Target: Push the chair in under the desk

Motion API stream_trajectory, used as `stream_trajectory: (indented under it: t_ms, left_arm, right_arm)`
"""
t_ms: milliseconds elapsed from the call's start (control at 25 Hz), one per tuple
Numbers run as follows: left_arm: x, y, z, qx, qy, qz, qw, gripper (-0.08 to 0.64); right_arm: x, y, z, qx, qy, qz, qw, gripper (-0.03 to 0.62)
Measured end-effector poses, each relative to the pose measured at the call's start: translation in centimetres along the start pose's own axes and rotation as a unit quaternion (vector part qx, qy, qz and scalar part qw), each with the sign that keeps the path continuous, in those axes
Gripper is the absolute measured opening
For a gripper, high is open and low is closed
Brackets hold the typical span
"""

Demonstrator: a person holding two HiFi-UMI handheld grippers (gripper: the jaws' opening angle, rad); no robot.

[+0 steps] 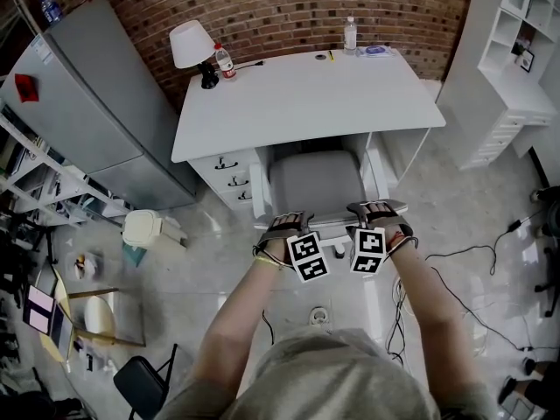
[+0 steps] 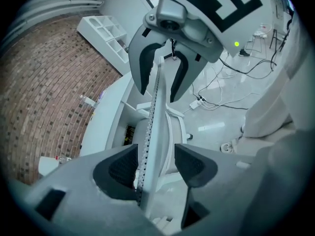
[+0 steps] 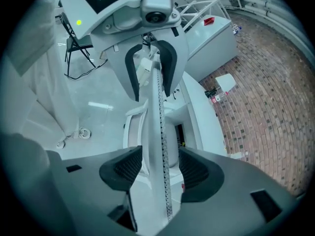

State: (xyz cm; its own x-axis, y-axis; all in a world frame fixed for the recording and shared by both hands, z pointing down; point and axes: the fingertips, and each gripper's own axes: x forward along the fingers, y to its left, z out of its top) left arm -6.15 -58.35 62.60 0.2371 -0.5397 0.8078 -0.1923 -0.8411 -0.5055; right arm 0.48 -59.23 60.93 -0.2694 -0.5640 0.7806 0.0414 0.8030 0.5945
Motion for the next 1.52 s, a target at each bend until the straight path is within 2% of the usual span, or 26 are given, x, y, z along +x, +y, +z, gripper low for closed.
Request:
stream_trajectory:
  t_ms: [520, 680, 1000, 1080, 1200, 1320, 1520]
  left_arm:
    - [-4.5, -1.2, 1.8, -0.069, -0.026, 0.042, 0.9964, 0.225]
    - [-6.0, -2.2, 3.0, -0.086, -0.043, 0.048, 0.9943, 0.225]
    - [-8.3, -4.1, 5.0, -0.128, -0.066, 0.065, 0.9875, 0.224]
    - [-9.0, -4.5, 5.6, -0.143, -0.072, 0.067, 0.9848, 0.223]
    - [-10.2, -5.2, 6.4, -0.170, -0.084, 0.068, 0.9796, 0.221]
    - [-11.5, -5.7, 7.2, -0.206, -0.102, 0.075, 0.9704, 0.203]
    - [-13.6, -6.4, 8.0, -0.262, -0.130, 0.102, 0.9510, 0.098]
  right_arm:
    - [-5.0, 0.7, 1.2, 0.024, -0.032, -0.055, 0.998, 0.197]
    - [-7.0, 1.0, 1.8, 0.045, -0.054, -0.078, 0.994, 0.196]
    - [-10.7, 2.4, 2.0, 0.106, -0.095, -0.085, 0.986, 0.195]
    - [-11.8, 2.8, 1.9, 0.126, -0.107, -0.086, 0.982, 0.190]
    - [-13.5, 3.1, 1.6, 0.168, -0.125, -0.092, 0.974, 0.139]
    - [-15.2, 3.2, 1.3, 0.212, -0.145, -0.097, 0.961, 0.101]
    - [-18.0, 3.5, 0.9, 0.280, -0.179, -0.112, 0.936, 0.043]
